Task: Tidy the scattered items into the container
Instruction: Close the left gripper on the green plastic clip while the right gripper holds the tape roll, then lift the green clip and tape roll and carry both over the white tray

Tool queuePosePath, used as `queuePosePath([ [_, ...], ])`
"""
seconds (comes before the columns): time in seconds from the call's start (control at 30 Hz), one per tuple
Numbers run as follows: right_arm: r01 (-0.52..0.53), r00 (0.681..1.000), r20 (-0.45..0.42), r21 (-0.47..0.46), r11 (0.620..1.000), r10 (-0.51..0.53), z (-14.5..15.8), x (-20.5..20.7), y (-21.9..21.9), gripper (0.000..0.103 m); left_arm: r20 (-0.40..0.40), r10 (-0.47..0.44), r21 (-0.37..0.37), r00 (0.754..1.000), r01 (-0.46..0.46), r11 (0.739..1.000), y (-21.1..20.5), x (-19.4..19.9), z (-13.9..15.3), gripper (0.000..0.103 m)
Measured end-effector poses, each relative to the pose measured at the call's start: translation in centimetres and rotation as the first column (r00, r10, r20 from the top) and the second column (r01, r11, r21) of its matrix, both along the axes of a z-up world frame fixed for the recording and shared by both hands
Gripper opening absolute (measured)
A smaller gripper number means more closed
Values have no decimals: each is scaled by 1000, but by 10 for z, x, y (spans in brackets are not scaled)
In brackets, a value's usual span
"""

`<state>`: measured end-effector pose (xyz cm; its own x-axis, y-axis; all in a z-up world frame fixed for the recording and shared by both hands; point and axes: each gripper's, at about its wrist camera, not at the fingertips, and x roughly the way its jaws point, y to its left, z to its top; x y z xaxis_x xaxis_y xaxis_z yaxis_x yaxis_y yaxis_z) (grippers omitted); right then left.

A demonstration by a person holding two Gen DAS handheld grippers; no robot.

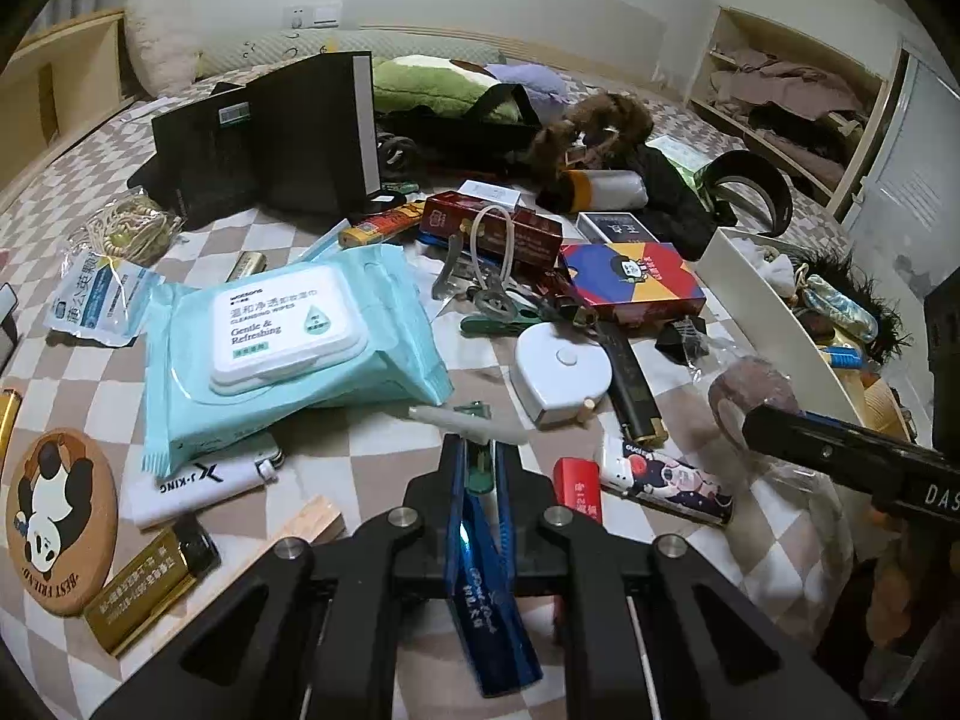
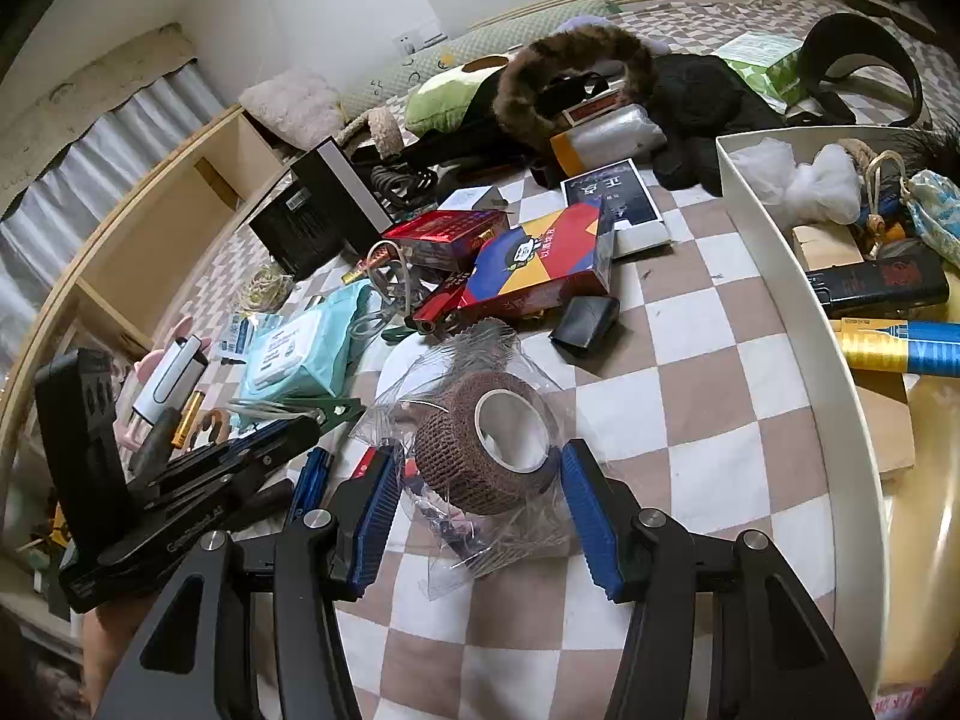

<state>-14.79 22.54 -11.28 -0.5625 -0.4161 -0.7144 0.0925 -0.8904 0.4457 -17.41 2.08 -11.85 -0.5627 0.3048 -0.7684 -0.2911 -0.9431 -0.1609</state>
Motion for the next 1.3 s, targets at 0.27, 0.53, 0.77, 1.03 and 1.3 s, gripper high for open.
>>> queuePosePath([
  [0.27, -1, 1000, 3, 1, 1000, 1, -1, 0, 0, 55, 1, 0, -17, 1000, 0, 1000, 4, -4, -5, 25],
  [0.53, -5, 1000, 4, -4, 1000, 5, -1, -1, 0, 55, 6, -14, -53, 1000, 14, 999, 14, -12, -10, 32],
  [0.77, -6, 1000, 5, -6, 1000, 6, -1, 0, 0, 55, 22, -41, -57, 999, 43, 997, 19, -8, -11, 12],
  [1.03, -1, 1000, -7, -7, 1000, 1, 3, 4, 2, 55, 21, -41, -31, 999, 42, 999, 15, 1, -8, 11],
  [1.3, -1, 1000, -29, -13, 1000, 1, 11, 15, 4, 55, 4, -30, 10, 1000, 30, 1000, 6, 13, 4, 10],
])
